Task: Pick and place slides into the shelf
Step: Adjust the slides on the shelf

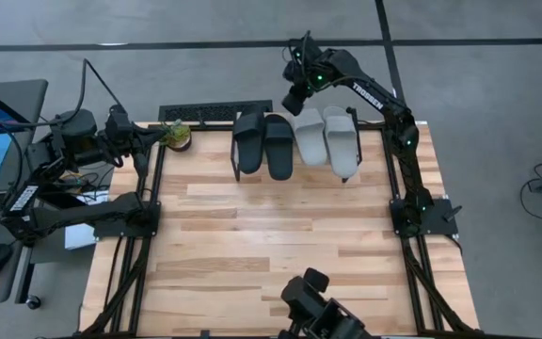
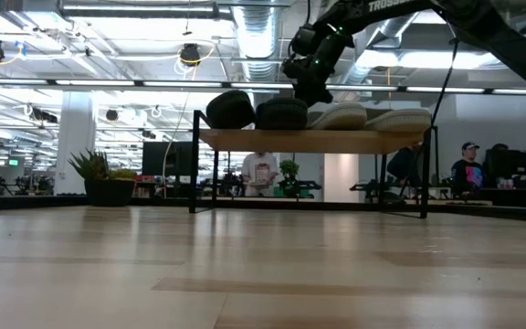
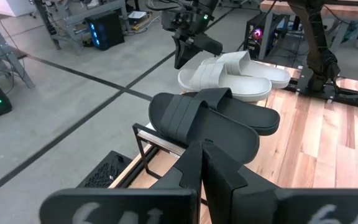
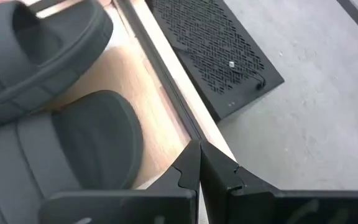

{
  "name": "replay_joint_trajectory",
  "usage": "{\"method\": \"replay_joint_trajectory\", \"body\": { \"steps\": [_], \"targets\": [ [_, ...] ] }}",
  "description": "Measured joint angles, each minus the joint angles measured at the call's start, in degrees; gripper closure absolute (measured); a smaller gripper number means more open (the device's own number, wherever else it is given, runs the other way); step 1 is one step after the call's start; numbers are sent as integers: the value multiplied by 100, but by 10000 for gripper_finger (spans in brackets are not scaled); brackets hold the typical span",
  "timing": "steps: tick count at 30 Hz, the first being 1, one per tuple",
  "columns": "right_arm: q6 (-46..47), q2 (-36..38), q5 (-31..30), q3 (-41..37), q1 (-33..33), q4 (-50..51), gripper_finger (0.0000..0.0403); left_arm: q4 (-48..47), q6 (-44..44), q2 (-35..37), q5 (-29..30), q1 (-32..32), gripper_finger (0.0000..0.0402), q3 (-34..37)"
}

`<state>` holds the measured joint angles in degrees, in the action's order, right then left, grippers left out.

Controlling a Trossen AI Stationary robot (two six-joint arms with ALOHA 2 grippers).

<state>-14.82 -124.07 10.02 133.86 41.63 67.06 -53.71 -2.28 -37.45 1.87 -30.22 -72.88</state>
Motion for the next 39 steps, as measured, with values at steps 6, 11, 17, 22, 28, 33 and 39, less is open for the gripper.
{"method": "replay_joint_trajectory", "body": {
  "steps": [6, 11, 17, 22, 28, 33, 39],
  "targets": [
    [459, 2, -395, -24, -24, 23, 403, 0, 2, 0, 0, 1, 401, 0],
    [834, 0, -542, -181, -28, 50, 403, 2, 2, 0, 1, 0, 401, 0],
    [927, 0, -572, -524, -70, -30, 403, 2, 4, 0, 0, 0, 401, 0],
    [897, 0, -564, -579, -111, -353, 403, 2, 7, 0, 0, 2, 401, 0],
    [817, -108, -548, -568, -85, -462, 403, 1, 39, 0, 0, 0, 401, 0],
    [773, -403, -550, -563, -71, -261, 403, 2, 50, 0, -2, 2, 401, 0],
    [712, -429, -603, -557, -140, -320, 403, -4, 142, 0, -11, 1, 402, 0]
  ]
}}
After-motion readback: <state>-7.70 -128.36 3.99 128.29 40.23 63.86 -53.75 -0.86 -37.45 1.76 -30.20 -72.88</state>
